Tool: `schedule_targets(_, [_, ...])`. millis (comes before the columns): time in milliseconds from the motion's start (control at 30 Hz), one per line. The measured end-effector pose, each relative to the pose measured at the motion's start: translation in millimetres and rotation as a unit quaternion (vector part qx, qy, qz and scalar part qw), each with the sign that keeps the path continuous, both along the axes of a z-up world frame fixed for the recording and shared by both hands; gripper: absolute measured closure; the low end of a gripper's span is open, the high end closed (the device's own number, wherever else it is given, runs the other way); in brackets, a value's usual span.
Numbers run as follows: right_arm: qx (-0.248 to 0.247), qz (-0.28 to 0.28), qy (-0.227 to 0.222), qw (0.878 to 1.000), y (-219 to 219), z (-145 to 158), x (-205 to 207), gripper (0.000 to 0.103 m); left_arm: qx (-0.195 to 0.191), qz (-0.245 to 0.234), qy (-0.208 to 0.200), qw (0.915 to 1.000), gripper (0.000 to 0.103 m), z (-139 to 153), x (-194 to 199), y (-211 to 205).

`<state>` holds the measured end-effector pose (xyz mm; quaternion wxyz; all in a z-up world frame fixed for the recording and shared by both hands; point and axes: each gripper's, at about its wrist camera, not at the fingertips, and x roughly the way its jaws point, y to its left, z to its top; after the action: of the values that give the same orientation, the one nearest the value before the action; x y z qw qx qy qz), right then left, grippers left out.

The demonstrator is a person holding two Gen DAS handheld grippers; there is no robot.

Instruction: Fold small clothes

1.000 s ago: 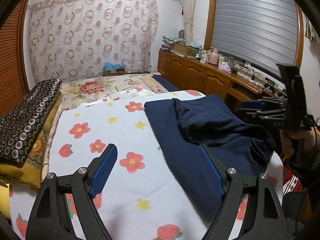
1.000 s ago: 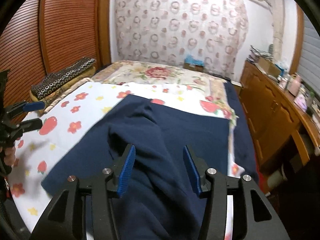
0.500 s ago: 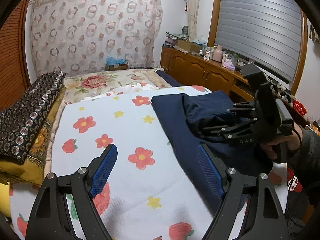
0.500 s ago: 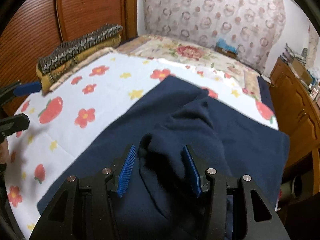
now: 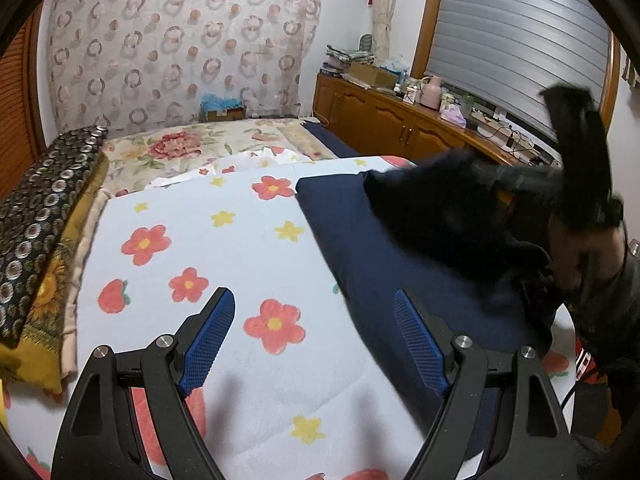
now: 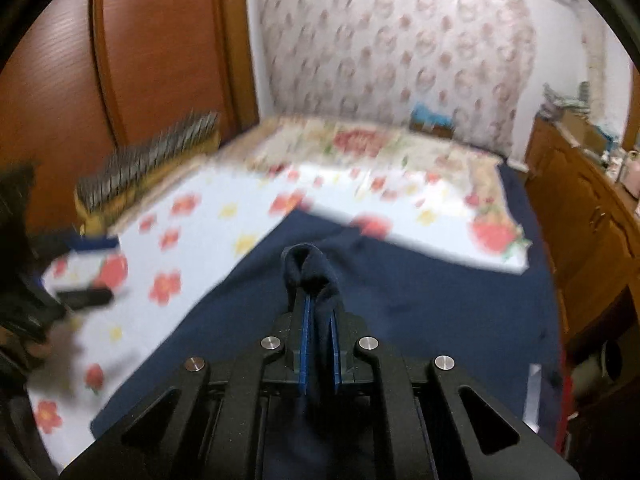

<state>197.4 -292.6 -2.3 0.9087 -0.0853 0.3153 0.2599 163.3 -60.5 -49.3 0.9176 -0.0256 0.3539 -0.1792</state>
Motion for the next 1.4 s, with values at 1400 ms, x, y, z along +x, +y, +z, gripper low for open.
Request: schedule_targets(1400, [-0.001,-0.077,0.096,0.992,-58.5,-40.0,122.7,0.099,0.047,-0.043,0.064,0.9959,0.02,-31.5,12.6,-60.5])
